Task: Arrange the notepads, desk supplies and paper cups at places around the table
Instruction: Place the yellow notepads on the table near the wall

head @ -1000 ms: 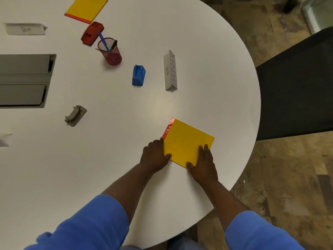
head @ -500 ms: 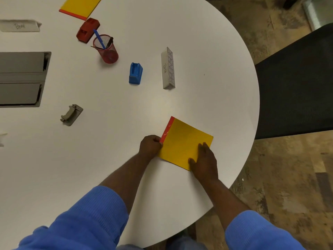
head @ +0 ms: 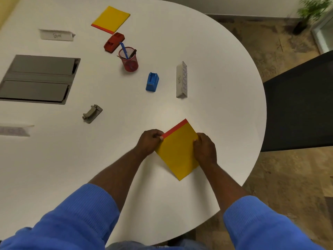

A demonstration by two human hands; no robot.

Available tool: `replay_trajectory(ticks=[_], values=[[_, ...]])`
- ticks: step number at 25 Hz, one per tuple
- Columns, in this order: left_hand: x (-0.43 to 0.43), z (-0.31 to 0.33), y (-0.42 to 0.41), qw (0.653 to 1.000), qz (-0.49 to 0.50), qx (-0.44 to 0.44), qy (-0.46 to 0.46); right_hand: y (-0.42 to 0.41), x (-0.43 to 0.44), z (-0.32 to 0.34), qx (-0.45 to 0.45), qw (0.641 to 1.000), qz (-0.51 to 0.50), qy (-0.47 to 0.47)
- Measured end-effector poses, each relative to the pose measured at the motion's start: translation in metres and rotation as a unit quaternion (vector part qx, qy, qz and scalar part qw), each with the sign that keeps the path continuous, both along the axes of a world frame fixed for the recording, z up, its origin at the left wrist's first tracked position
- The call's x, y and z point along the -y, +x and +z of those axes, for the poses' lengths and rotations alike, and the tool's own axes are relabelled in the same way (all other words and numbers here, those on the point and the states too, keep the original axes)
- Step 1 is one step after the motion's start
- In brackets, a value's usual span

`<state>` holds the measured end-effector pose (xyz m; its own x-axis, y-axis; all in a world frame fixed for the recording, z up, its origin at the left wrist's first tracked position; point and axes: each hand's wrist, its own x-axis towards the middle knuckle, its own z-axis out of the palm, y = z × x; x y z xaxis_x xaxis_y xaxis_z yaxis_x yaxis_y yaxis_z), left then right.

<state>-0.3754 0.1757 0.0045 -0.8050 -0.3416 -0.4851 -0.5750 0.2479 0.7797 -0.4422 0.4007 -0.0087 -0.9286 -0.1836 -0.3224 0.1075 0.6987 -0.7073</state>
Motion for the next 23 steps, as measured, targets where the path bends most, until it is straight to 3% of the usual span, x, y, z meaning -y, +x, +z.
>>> replay_trajectory(ticks=[5,10,15,23], values=[[0.035,0.018,0.028,0.989,0.129,-0.028,0.059,0.014,0.017,0.010,0.043,0.992,-0.007,-0.120],[0.055,0.022,0.067,0.956,0.251,-0.066,0.140,0.019,0.048,0.023,0.092,0.974,-0.019,-0.205],[0.071,0.020,0.115,0.940,0.293,-0.053,0.166,0.023,0.104,0.037,0.123,0.962,-0.035,-0.242],[0.160,0.041,0.191,0.894,0.408,-0.100,0.154,0.069,0.205,0.048,0.121,0.965,0.078,-0.217]])
